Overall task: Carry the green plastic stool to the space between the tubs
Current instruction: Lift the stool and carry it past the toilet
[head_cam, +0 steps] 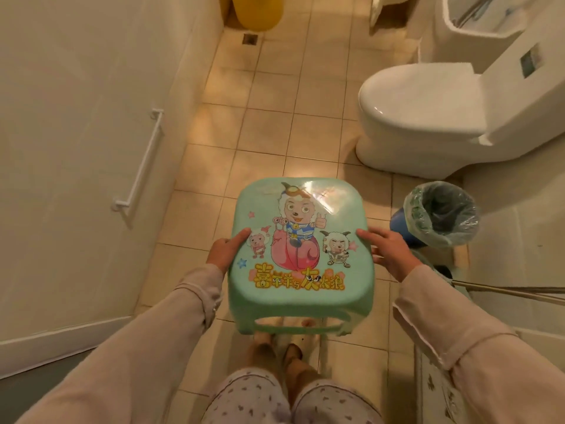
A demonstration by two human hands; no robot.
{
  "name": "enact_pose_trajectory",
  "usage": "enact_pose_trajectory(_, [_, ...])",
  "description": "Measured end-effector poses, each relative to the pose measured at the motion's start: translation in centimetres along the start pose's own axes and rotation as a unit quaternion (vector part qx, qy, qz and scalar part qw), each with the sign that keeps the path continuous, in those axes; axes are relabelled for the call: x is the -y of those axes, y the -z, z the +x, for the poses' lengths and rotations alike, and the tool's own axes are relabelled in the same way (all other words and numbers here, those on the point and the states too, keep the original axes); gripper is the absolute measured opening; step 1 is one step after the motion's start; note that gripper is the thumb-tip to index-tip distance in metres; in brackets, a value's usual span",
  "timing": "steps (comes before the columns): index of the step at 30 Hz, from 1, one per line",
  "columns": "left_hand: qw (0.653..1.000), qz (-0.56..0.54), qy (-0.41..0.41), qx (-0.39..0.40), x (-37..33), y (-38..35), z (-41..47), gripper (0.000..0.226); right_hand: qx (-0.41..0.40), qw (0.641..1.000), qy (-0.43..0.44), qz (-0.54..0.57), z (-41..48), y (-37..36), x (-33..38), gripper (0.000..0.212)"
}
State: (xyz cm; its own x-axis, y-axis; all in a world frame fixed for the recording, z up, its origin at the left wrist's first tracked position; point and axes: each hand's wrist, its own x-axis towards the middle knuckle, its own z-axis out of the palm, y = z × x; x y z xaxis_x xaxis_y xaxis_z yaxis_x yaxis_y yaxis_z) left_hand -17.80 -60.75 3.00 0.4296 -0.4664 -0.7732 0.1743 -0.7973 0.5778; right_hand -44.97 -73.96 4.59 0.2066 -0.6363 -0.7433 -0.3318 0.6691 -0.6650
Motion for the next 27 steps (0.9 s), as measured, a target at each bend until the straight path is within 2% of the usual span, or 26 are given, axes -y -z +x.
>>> enact_pose_trajectory(5, [0.998,-0.042,-0.037,-0.032,-1.5,3.0,-0.4,0.034,0.029,0.999,0.03,-0.03,0.4,-2.4,3.9,0.063])
enact_pose_trajectory(9, [0.996,-0.063,-0.053,-0.039,-2.3,5.2,0.5,0.034,0.049,0.998,0.028,-0.034,1.1,-4.3,5.6,0.061])
enact_pose_trajectory(14, [0.996,-0.066,-0.052,-0.02,-3.4,8.1,3.2,0.048,0.066,0.996,0.012,-0.053,3.1,-7.1,6.8,0.058])
enact_pose_trajectory(17, [0.997,-0.064,-0.044,-0.005,-4.9,9.6,5.4,0.047,0.064,0.997,0.007,-0.046,5.0,-8.8,8.1,0.057])
enact_pose_trajectory(27, [0.998,-0.013,-0.006,0.06,-13.8,15.8,13.6,0.054,0.021,0.998,0.016,-0.051,12.3,-15.1,17.7,0.049])
